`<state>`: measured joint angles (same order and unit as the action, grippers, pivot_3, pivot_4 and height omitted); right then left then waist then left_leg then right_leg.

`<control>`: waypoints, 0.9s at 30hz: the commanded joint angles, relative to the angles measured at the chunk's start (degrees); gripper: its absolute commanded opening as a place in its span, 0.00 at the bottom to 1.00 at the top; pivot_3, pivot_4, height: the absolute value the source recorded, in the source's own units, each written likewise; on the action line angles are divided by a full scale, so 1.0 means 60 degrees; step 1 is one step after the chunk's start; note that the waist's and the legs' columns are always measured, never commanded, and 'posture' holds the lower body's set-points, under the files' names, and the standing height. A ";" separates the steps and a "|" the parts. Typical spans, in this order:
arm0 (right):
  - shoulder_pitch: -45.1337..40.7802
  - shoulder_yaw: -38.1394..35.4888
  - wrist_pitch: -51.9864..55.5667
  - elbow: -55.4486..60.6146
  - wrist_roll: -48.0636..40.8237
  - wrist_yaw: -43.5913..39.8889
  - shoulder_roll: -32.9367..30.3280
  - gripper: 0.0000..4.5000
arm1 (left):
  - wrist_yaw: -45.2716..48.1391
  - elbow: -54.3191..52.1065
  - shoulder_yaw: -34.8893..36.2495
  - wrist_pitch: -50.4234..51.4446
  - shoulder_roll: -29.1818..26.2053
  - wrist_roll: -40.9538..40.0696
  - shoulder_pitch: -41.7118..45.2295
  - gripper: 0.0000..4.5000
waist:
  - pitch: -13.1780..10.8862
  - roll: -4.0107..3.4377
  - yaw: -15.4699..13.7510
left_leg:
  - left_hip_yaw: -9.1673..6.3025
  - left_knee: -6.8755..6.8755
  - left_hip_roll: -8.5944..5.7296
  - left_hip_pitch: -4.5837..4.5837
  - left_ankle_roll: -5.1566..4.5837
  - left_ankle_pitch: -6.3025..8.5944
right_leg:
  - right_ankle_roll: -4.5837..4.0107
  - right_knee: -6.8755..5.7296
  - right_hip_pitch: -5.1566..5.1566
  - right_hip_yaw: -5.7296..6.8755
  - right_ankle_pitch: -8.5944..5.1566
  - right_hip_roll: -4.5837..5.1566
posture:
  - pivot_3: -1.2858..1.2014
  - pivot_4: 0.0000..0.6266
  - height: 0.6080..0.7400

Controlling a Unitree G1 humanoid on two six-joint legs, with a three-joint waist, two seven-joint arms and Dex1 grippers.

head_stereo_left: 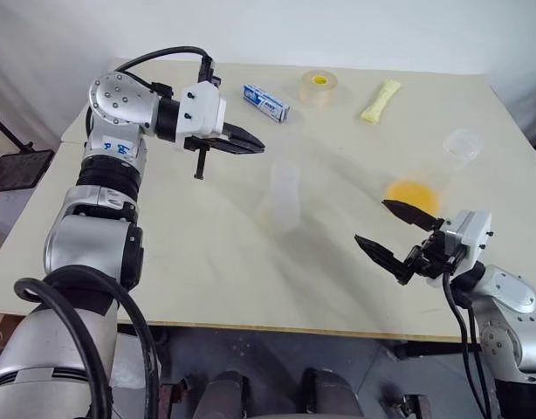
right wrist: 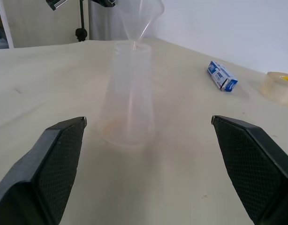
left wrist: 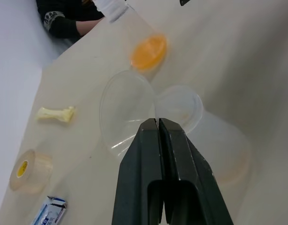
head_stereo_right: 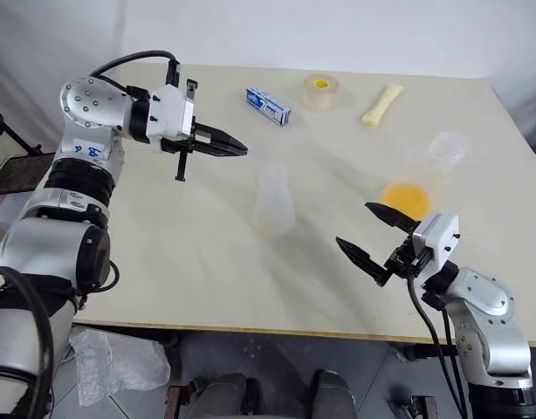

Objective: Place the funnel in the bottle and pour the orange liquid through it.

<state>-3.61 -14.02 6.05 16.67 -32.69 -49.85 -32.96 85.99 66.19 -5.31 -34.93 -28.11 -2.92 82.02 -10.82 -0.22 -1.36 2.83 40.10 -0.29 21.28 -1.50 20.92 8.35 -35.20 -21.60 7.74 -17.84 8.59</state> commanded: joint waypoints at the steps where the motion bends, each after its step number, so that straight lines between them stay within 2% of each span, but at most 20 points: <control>1: -0.0054 -0.0112 -0.0272 0.0283 -0.0004 0.0054 0.0070 1.00 | 0.0415 0.0056 -0.0232 -0.0272 0.0032 0.0356 0.0459 0.01 | 0.0000 0.0000 0.0001 | 0.0000 0.0000 0.0000 0.0000 0.0000 0.0000 | 0.0000 0.0000 0.0000 0.0000 0.0000 0.0000 | 0.52 0.24 1.00; 4: -0.0046 -0.0109 -0.0312 0.0274 0.0040 0.0111 0.0105 1.00 | -0.0111 0.0211 -0.0471 -0.0289 0.0048 0.0794 0.0644 0.14 | 0.0000 0.0001 0.0007 | 0.0002 -0.0001 0.0000 0.0000 -0.0001 0.0000 | 0.0000 0.0003 0.0000 -0.0001 0.0000 0.0000 | 0.52 0.24 1.00; 12: 0.0029 -0.0172 -0.0407 0.0269 0.0100 0.0169 0.0119 1.00 | -0.0002 0.0261 -0.0191 -0.0238 0.0105 0.0674 0.0772 0.70 | -0.0001 0.0001 0.0002 | 0.0003 -0.0001 0.0001 0.0001 -0.0001 0.0001 | 0.0000 0.0003 -0.0002 -0.0001 0.0000 0.0000 | 0.52 0.24 1.00; 16: 0.0119 -0.0400 -0.0388 0.0319 0.0092 0.0317 0.0065 1.00 | -0.0263 0.0139 0.0348 0.0665 -0.0205 0.0254 0.0682 1.00 | -0.0001 0.0001 0.0018 | 0.0003 -0.0001 0.0001 0.0001 -0.0001 0.0001 | 0.0000 0.0003 -0.0002 -0.0001 0.0000 0.0000 | 0.52 0.24 1.00; 22: 0.0926 -0.0874 -0.0188 0.0536 0.0590 0.1397 0.0151 1.00 | -0.1329 -0.0499 0.1722 0.1758 -0.0724 -0.0828 -0.0588 1.00 | 0.0001 -0.0002 0.0034 | -0.0004 -0.0004 0.0006 -0.0011 -0.0001 0.0001 | 0.0000 -0.0026 -0.0006 -0.0006 0.0000 0.0002 | 0.52 0.24 1.00; 27: 0.0994 -0.1481 0.0746 0.0582 0.0660 0.3204 0.0463 1.00 | -0.1663 -0.2628 0.2275 0.3222 -0.1007 -0.1567 -0.2900 1.00 | 0.0001 -0.0002 0.0039 | -0.0062 0.0004 0.0009 -0.0015 -0.0001 0.0001 | 0.0000 -0.0045 -0.0010 -0.0015 0.0000 0.0002 | 0.52 0.24 1.00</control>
<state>3.04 -19.53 9.69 18.51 -29.21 -34.91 -30.68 77.20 55.96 6.90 -18.01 -33.19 -9.88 65.94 -10.81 -0.23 -1.13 2.31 40.13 -0.25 21.20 -1.50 20.92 8.35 -35.49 -21.68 7.64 -17.84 8.60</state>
